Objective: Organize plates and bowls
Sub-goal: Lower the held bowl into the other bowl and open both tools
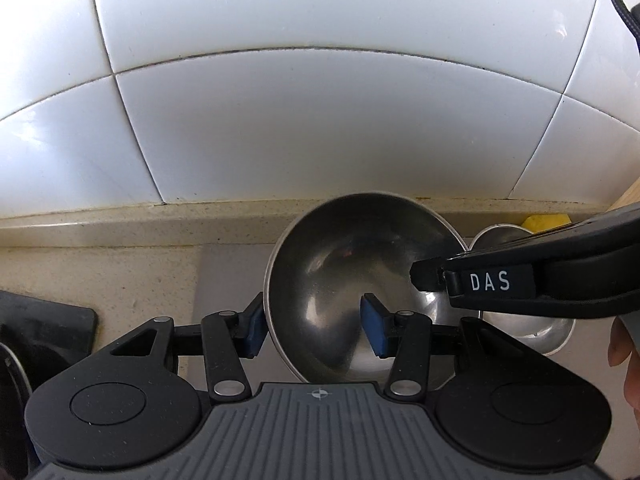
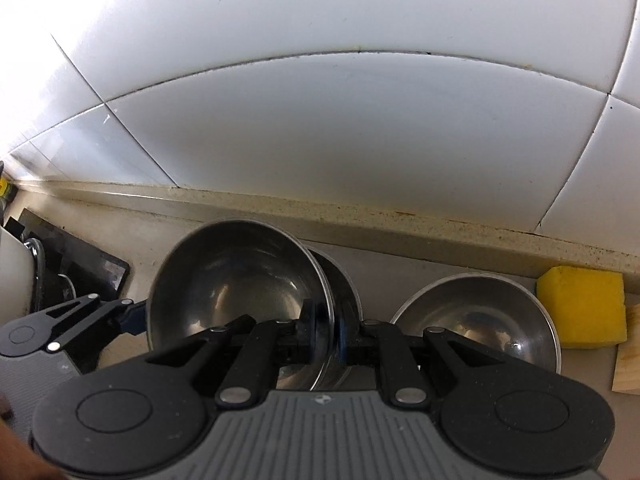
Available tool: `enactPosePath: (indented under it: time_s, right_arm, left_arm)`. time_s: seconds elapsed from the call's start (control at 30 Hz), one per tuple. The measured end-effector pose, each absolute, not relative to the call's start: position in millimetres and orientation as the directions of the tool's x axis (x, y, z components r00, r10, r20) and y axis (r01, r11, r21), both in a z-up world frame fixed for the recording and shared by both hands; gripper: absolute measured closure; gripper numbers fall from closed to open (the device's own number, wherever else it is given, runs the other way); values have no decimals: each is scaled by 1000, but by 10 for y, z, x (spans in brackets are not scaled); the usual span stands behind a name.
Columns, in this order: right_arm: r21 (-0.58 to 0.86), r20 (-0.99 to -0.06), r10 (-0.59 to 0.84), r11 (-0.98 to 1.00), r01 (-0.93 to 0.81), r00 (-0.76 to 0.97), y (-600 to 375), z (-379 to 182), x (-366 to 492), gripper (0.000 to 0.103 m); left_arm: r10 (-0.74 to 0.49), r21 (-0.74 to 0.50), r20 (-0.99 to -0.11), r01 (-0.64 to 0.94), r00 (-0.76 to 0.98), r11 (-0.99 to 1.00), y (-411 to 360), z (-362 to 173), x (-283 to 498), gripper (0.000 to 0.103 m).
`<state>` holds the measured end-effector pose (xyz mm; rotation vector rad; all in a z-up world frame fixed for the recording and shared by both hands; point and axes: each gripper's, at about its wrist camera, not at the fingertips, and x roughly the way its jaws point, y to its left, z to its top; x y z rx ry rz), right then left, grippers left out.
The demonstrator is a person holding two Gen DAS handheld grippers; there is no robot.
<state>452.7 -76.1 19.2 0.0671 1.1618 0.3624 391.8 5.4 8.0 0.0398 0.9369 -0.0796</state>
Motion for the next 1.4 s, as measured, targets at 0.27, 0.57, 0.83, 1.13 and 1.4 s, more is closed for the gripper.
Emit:
enactPosePath:
  time_s: [0.27, 0.57, 0.83, 1.13, 1.4]
  right_arm:
    - [215, -885, 291, 948, -235, 364, -726, 220, 4504, 103]
    - [211, -879, 282, 953, -216, 386, -767, 264, 4466, 103]
    - [208, -872, 278, 955, -210, 403, -905, 370, 4409, 103]
    - [196, -865, 241, 970, -146, 440, -1319, 502, 4239, 99]
    - [190, -858, 205, 979, -80, 470, -1770, 636, 3984, 96]
  left_arm:
    - [-36, 19, -795, 84, 605, 996, 16, 164, 3865, 37]
    - [-11, 37, -781, 64, 624, 997, 74, 250, 3851, 28]
    - [0, 65, -765, 78, 643, 995, -4, 347, 3782, 25]
    - [-32, 72, -752, 130, 658, 989, -229, 552, 3675, 21]
    - [-51, 96, -745, 183, 665, 978, -537, 706, 3497, 20]
